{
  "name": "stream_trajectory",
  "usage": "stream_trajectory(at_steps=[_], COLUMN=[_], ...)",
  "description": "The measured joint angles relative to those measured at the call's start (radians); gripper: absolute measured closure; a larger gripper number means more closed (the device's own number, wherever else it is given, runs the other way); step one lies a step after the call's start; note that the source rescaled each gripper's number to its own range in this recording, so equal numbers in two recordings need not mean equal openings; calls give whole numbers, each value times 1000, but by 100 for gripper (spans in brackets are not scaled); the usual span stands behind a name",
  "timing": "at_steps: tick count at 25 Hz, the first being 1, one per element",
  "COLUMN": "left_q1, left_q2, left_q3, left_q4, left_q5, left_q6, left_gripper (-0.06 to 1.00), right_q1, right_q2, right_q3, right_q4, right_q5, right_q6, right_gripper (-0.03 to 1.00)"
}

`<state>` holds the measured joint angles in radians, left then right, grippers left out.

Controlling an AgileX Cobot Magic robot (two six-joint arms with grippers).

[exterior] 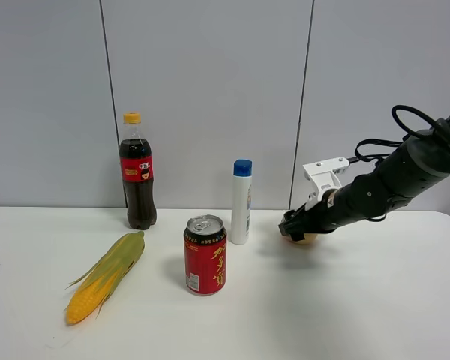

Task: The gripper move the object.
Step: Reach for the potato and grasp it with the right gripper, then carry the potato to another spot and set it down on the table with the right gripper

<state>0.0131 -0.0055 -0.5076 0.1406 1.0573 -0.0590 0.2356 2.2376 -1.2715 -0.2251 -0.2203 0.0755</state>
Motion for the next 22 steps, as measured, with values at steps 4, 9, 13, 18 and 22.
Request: stream_trajectory(at_steps=[4,9,13,18,22], left_q1=[0,0,0,0,0], left_q2=[0,0,0,0,0], left_q3=[0,0,0,0,0], left_q4=[0,0,0,0,0], left_q5=[0,0,0,0,0], left_q6=[0,0,0,0,0], left_gripper=[-6,-6,-6,-6,-6], right_q1=[2,3,3,3,20], right_q2=[-1,-30,-70,-171,-285], right_q3=[-6,-7,-7,-7,-7], right_q4=[0,-1,-27,-42,-41], right_q5=[46,94,161,317,468], right_q6=[7,29,30,32,33], right_gripper=[64,92,95,95,96])
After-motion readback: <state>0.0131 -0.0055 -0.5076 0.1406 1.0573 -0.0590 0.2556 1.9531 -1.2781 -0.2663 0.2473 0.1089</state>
